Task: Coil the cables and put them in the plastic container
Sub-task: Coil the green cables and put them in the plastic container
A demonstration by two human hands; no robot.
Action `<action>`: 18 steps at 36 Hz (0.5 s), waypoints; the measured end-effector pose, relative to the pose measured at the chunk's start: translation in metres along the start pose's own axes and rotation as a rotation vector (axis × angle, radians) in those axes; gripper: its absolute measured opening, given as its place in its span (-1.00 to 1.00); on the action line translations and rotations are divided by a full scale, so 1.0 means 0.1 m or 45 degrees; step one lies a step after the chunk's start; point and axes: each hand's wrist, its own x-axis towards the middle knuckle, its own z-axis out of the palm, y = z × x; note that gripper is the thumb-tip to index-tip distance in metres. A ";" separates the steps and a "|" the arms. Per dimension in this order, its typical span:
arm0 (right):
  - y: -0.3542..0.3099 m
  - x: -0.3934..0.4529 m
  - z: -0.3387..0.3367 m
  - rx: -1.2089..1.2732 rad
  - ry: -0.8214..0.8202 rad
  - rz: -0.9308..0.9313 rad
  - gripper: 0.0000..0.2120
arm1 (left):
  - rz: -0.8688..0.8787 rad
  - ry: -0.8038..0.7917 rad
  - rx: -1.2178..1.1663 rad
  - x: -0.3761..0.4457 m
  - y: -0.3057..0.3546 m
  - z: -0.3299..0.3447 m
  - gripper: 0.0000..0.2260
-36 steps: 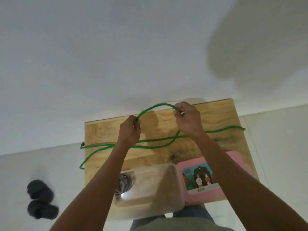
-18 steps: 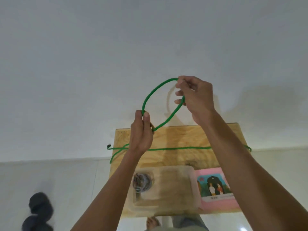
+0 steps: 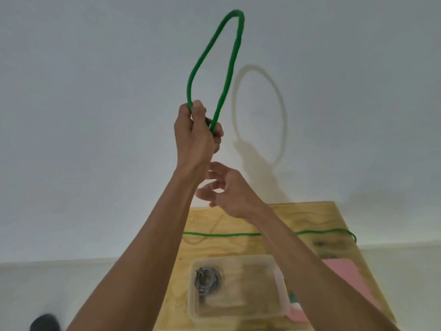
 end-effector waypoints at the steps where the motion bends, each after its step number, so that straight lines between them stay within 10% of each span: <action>1: -0.04 0.01 -0.02 -0.020 0.041 -0.019 -0.70 | -0.006 -0.001 -0.027 0.00 0.04 0.05 -0.76; 11: -0.02 0.22 -1.05 -0.283 0.601 -0.039 -0.93 | 0.128 0.001 0.408 0.11 -0.08 0.35 -0.71; 18: 0.25 0.26 -1.65 -0.661 0.471 0.177 -0.77 | 0.002 0.021 0.658 0.05 -0.42 0.33 -0.77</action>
